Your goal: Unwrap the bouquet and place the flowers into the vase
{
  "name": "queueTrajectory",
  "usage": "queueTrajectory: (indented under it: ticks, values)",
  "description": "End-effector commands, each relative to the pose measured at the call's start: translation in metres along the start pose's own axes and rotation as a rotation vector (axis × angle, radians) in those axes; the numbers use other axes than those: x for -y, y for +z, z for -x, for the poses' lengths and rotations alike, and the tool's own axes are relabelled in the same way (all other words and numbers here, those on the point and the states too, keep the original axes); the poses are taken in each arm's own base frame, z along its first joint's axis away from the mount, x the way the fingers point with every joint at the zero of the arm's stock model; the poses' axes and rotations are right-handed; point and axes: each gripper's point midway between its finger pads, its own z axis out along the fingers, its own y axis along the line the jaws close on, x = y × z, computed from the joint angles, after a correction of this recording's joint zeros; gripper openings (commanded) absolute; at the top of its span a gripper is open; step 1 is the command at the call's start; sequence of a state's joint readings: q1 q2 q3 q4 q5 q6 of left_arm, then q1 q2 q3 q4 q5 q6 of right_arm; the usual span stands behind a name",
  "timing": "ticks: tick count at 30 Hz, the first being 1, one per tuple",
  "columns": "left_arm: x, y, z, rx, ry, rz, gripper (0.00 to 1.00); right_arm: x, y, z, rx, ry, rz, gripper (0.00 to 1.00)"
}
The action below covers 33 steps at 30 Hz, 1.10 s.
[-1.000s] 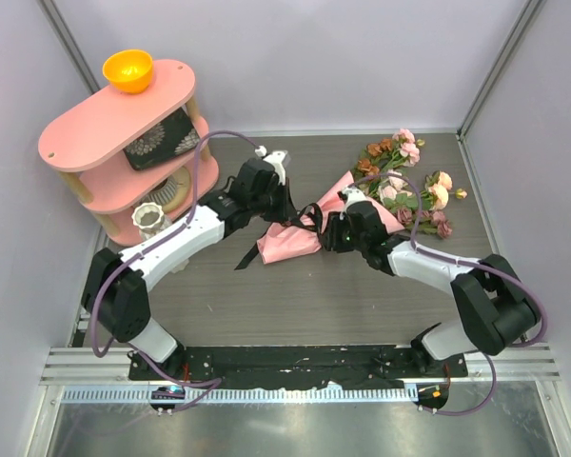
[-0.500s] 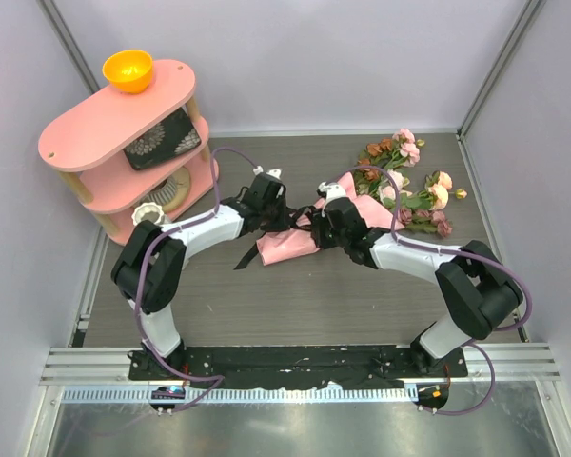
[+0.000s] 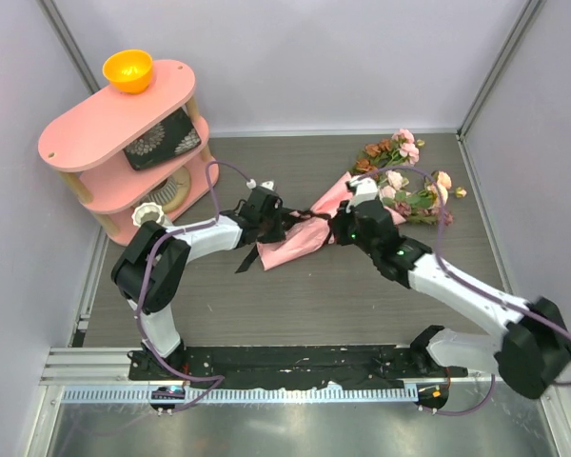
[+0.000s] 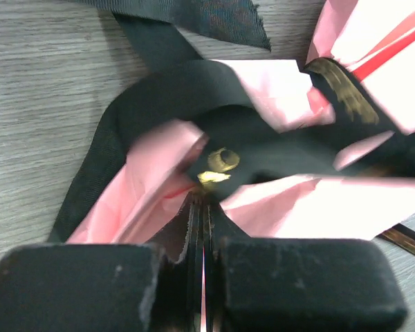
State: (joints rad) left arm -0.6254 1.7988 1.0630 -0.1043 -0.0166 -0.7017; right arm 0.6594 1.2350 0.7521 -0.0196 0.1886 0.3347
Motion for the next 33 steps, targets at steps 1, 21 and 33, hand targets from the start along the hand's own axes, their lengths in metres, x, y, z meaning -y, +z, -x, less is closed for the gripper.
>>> queueTrajectory:
  ticks: [1,21,33]
  values:
    - [0.005,-0.005,0.009,0.038,-0.007,-0.023,0.0,-0.022,-0.049,0.07,0.24,0.109,0.113,0.01]
    - [0.004,-0.001,0.004,0.018,0.008,-0.029,0.0,-0.006,-0.374,0.258,1.101,0.188,0.311,0.01]
    - [0.026,-0.024,0.016,0.033,0.031,-0.117,0.02,-0.001,-0.368,0.26,1.068,0.111,0.234,0.01]
